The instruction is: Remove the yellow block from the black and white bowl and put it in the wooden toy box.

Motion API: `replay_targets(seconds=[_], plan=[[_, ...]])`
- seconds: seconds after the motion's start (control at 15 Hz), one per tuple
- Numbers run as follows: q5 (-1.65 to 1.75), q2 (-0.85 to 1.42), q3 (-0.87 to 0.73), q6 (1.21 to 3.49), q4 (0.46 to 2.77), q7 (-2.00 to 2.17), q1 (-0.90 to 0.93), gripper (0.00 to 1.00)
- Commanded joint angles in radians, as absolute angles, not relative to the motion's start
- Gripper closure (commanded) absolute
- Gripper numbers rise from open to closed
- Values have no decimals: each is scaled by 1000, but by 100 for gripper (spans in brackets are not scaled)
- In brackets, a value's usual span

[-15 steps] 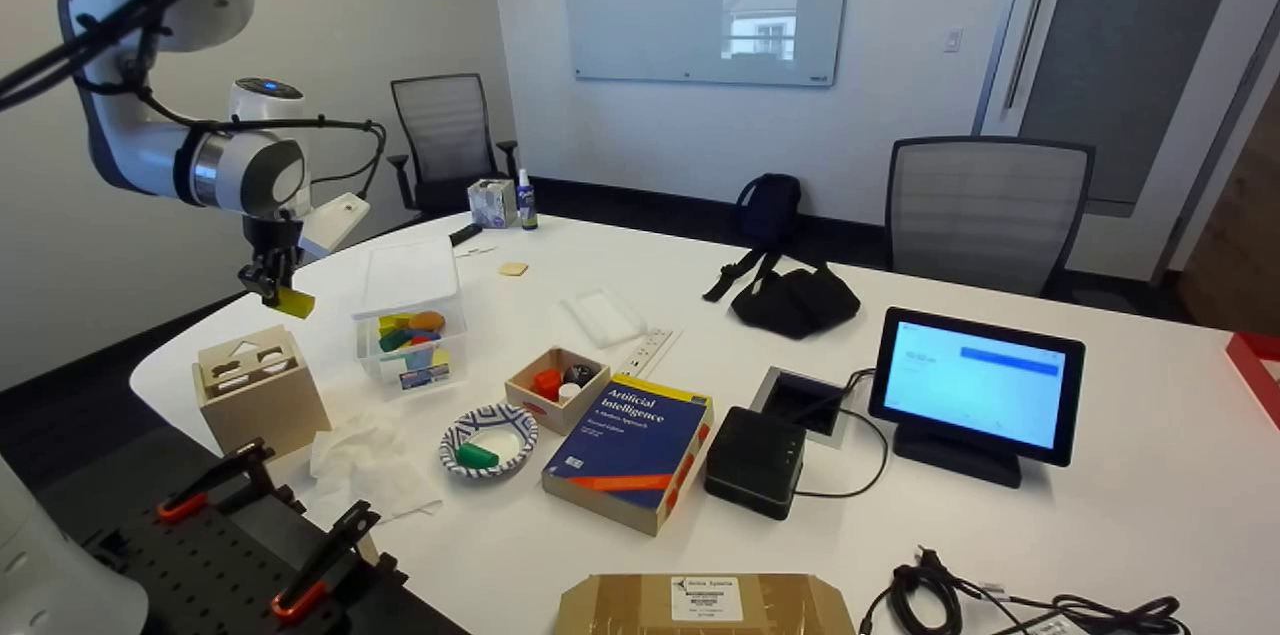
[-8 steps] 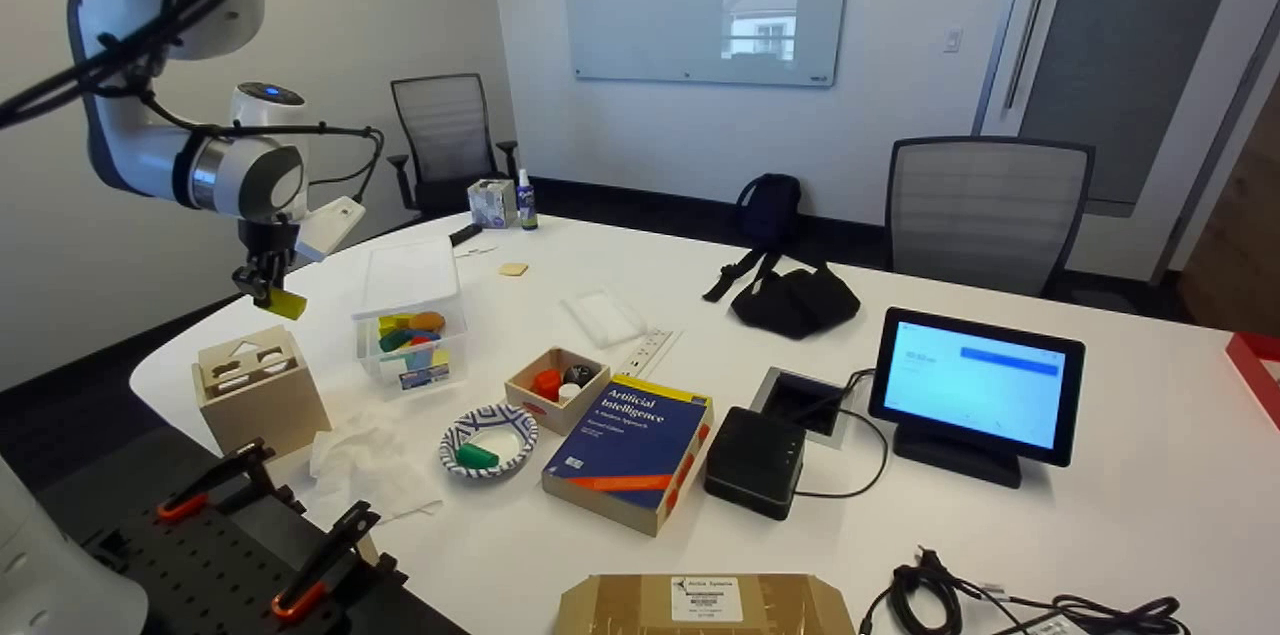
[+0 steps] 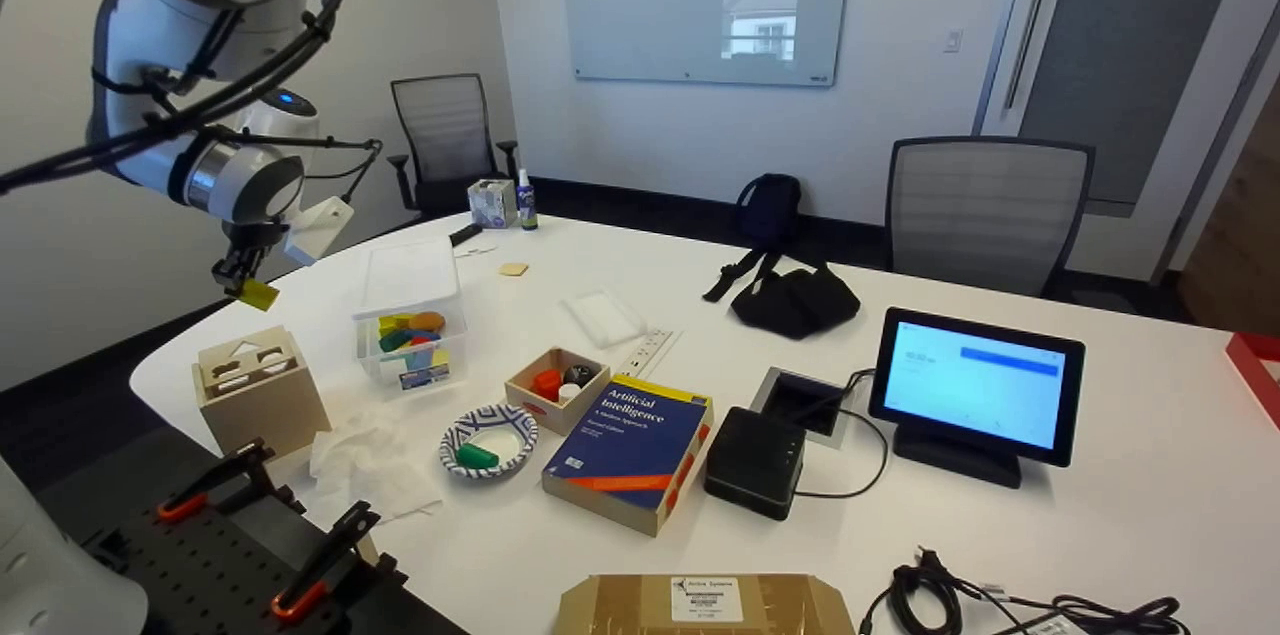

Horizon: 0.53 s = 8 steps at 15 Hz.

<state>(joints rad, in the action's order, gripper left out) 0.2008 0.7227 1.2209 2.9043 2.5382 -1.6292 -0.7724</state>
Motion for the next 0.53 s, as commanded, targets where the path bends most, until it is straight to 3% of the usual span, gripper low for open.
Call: replay_targets(seconds=[0.0,0.47], plan=[[209,856,1264,2879,2557,-1693,-868,92],[202,1013,1194,2774,2518,-1743,-877,92]])
